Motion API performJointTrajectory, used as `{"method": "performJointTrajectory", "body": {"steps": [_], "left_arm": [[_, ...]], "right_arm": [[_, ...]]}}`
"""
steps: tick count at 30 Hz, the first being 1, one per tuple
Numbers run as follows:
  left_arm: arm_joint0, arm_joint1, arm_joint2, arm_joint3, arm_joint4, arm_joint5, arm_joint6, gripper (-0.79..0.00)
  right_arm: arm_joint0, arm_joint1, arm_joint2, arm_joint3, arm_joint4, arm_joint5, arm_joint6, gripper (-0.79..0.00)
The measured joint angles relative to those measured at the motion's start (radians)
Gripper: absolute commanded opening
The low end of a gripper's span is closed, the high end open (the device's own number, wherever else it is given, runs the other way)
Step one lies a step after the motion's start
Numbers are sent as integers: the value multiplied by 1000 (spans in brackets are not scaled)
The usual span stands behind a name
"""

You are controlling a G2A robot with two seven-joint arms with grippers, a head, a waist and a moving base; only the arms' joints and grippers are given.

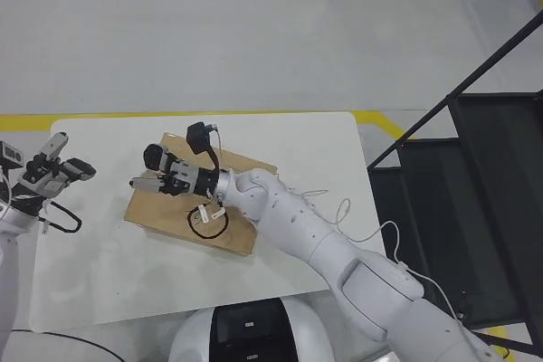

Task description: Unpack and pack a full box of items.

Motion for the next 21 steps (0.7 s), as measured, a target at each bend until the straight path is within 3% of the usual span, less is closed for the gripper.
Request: {"method": "performJointTrajectory", "body": {"steps": [5,8,15,21], "left_arm": [[5,6,-15,-68,-6,8,-85,0],[-3,8,-5,-92,-13,19,-122,0],[-14,7,23,-111,2,13,-139,0],[-18,9,34,-113,6,46,-157,0]], "right_arm": [[-69,39,62,-137,156,106,209,0],[-134,86,138,-296,177,214,349,0],[-430,189,364,-809,191,488,648,0],[-641,235,476,-988,256,564,808,0]]}}
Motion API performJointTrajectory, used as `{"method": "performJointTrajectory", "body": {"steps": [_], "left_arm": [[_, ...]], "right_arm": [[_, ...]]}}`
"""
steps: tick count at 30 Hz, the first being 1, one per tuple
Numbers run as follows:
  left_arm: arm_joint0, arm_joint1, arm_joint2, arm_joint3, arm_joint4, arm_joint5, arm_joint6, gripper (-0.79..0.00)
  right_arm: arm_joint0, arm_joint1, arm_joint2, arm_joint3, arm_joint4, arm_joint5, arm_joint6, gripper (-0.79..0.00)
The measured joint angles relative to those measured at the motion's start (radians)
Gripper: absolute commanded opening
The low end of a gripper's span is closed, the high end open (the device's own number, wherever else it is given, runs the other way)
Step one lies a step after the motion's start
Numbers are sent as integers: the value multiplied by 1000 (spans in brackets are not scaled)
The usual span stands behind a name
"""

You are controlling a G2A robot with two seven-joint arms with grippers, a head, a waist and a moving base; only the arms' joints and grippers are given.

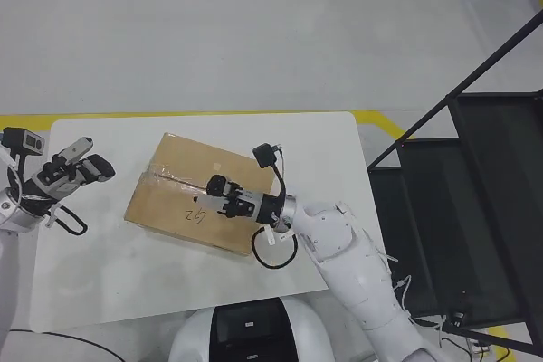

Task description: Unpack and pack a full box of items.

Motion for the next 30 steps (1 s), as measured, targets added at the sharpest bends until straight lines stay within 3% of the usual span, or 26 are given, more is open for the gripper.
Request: {"method": "performJointTrajectory", "body": {"steps": [5,12,21,30], "left_arm": [[-14,4,20,-25,-18,47,-89,0],[-84,0,127,-8,-17,117,-171,0],[-244,-27,317,148,-22,172,-193,0],[-329,-41,395,295,86,102,-106,0]], "right_arm": [[-58,17,24,-4,-5,11,33,0],[24,12,-28,144,-61,-23,-95,0],[73,7,-78,247,-84,-38,-201,0],[17,23,-62,206,-82,-33,-216,0]]}}
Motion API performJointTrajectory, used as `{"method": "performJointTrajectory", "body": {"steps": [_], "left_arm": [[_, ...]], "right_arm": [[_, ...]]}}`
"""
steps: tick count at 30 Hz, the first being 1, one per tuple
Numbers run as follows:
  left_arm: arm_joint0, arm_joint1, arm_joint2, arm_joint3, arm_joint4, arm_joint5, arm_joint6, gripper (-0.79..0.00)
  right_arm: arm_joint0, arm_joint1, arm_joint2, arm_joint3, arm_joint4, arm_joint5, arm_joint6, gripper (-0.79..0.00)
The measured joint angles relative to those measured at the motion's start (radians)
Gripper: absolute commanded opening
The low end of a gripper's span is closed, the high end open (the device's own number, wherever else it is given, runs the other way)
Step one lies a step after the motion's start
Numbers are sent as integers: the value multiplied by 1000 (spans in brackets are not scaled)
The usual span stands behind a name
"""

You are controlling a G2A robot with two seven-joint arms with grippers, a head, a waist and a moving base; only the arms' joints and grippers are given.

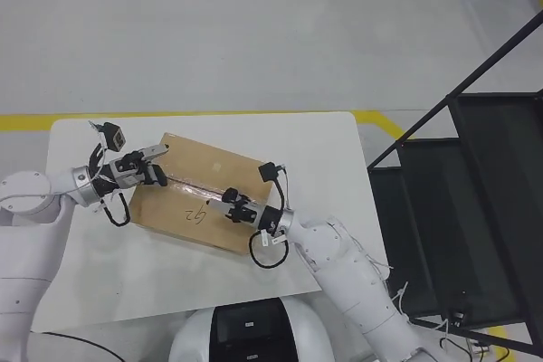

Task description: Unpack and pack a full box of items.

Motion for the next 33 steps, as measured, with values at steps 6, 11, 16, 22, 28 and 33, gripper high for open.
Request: {"method": "performJointTrajectory", "body": {"steps": [6,11,16,22,28,33], "left_arm": [[-9,10,-28,45,43,-22,3,0],[5,21,-71,52,52,-32,14,0],[16,25,-94,70,49,-30,40,0],[19,24,-89,96,44,-36,64,0],[16,19,-73,114,30,-40,68,0],[22,20,-89,123,62,-94,155,0]], "right_arm": [[-69,21,47,-90,-2,20,23,0],[-125,38,90,-158,-11,41,49,0],[-167,51,117,-194,-8,55,59,0],[-207,62,133,-226,-4,57,28,0],[-241,68,134,-258,8,31,-20,0],[-264,73,138,-284,20,-41,-84,0]]}}
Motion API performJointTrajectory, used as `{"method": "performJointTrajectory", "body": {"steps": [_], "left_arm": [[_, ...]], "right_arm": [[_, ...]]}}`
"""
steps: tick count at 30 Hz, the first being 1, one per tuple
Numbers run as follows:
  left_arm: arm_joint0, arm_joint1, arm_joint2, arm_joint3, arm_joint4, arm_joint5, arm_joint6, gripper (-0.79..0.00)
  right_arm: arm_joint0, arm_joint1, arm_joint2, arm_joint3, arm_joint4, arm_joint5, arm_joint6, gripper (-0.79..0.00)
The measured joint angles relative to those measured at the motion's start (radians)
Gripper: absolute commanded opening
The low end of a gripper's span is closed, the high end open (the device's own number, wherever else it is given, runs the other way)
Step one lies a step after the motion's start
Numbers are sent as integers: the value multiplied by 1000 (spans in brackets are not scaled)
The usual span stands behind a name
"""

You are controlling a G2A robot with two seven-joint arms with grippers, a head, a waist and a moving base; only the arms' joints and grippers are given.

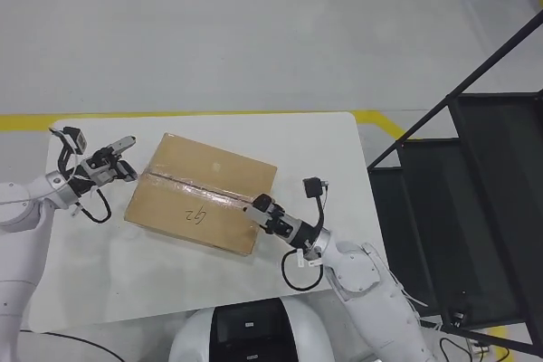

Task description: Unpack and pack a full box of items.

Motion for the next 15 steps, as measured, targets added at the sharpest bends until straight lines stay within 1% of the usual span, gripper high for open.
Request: {"method": "performJointTrajectory", "body": {"steps": [5,9,12,15], "left_arm": [[35,7,-58,-21,-14,-41,96,0],[90,14,-127,-62,-78,-46,147,0],[128,16,-162,-93,-118,-32,163,0],[135,17,-166,-98,-124,-27,165,-1]], "right_arm": [[-25,6,21,-22,-19,-35,-68,0],[-41,6,36,-26,-55,-100,-185,0],[-42,4,32,-17,-85,-121,-262,0],[-42,4,32,-16,-84,-119,-251,0]]}}
